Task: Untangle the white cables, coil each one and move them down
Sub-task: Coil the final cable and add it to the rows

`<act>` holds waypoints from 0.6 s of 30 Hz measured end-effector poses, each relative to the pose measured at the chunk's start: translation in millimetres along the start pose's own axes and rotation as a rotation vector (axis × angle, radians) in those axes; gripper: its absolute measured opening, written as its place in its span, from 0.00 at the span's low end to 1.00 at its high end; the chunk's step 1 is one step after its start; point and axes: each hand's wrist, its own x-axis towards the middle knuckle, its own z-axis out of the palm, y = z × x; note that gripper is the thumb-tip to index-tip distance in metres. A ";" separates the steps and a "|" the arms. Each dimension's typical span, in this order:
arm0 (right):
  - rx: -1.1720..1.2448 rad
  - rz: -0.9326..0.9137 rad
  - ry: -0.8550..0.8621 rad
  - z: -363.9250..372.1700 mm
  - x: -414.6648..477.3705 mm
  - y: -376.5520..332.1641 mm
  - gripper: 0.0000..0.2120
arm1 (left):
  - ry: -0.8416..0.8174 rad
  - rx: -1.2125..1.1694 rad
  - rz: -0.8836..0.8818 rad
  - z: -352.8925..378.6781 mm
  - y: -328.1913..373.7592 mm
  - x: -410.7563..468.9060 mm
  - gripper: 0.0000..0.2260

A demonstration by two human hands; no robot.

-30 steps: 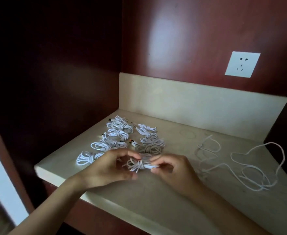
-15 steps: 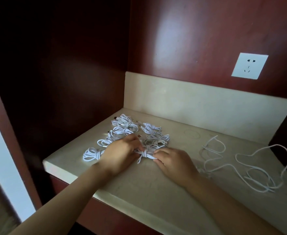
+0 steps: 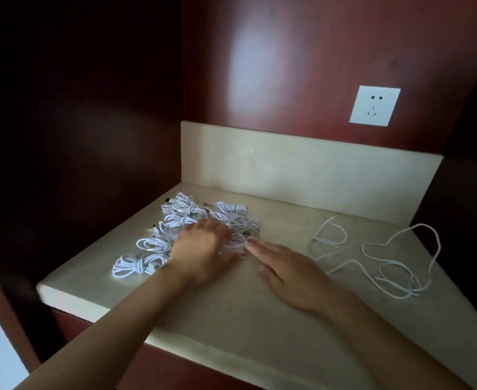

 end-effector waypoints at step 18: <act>0.041 0.543 0.193 -40.3 -106.5 67.2 0.20 | -0.283 -0.206 0.362 57.7 137.3 79.9 0.23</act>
